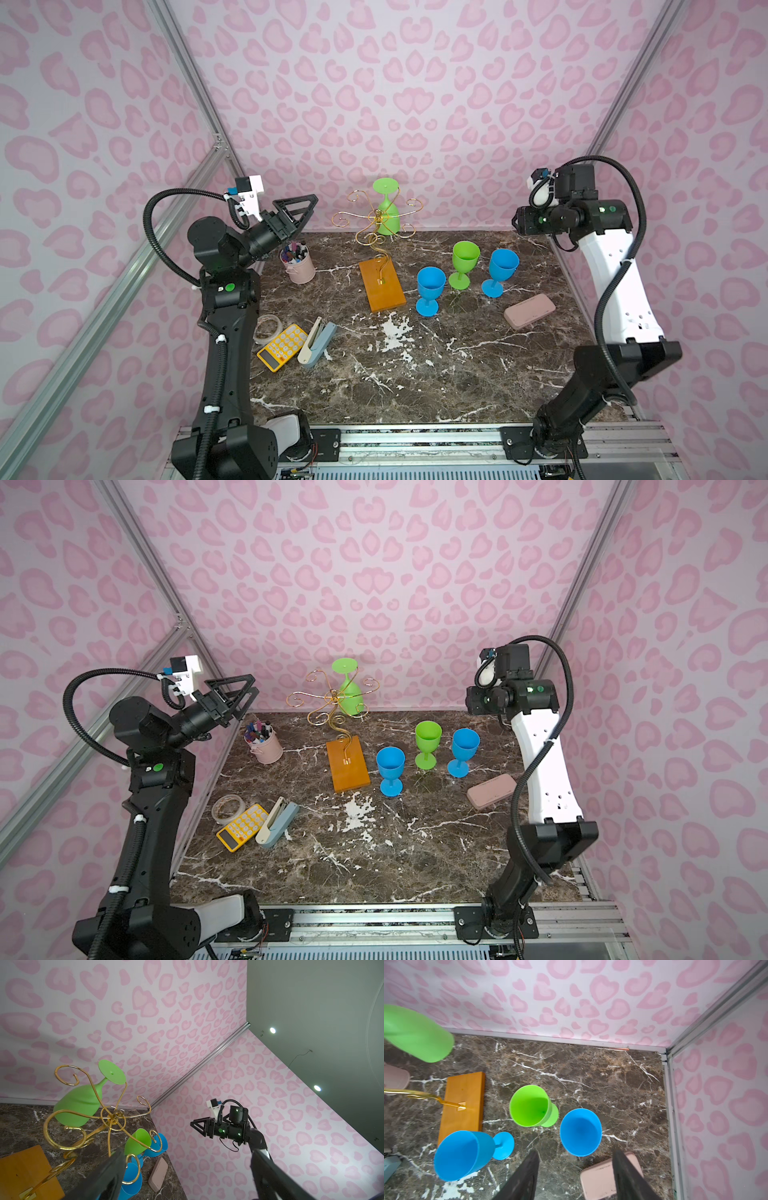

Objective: Take the wine glass off the wine glass rack
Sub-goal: Place the wine glass at the top-right of the table, then move the wine glass rack to the top-center of the table.

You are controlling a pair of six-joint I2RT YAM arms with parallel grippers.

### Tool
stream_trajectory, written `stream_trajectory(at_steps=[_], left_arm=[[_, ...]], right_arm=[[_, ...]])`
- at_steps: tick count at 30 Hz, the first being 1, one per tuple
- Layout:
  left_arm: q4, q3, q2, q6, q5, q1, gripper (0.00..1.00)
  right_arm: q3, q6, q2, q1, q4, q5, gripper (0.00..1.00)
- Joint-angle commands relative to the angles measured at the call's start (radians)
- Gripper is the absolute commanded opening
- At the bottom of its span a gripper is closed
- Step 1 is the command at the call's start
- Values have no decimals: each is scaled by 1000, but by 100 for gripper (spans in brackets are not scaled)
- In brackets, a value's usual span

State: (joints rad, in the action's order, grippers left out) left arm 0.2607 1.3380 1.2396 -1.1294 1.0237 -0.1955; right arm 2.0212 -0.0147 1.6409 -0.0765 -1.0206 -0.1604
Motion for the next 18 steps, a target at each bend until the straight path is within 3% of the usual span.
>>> stream_trajectory(at_steps=[1, 8, 12, 18], left_arm=[[-57, 68, 55, 29, -12, 12, 91], [-100, 194, 190, 37, -42, 109, 83], [-168, 275, 269, 69, -69, 169, 79], [-235, 388, 384, 74, -108, 226, 68]], right_arm=[[-179, 40, -137, -31, 316, -15, 64], [-396, 57, -357, -62, 505, -60, 75], [-473, 55, -449, -90, 574, -82, 90], [-524, 59, -525, -124, 598, -94, 92]])
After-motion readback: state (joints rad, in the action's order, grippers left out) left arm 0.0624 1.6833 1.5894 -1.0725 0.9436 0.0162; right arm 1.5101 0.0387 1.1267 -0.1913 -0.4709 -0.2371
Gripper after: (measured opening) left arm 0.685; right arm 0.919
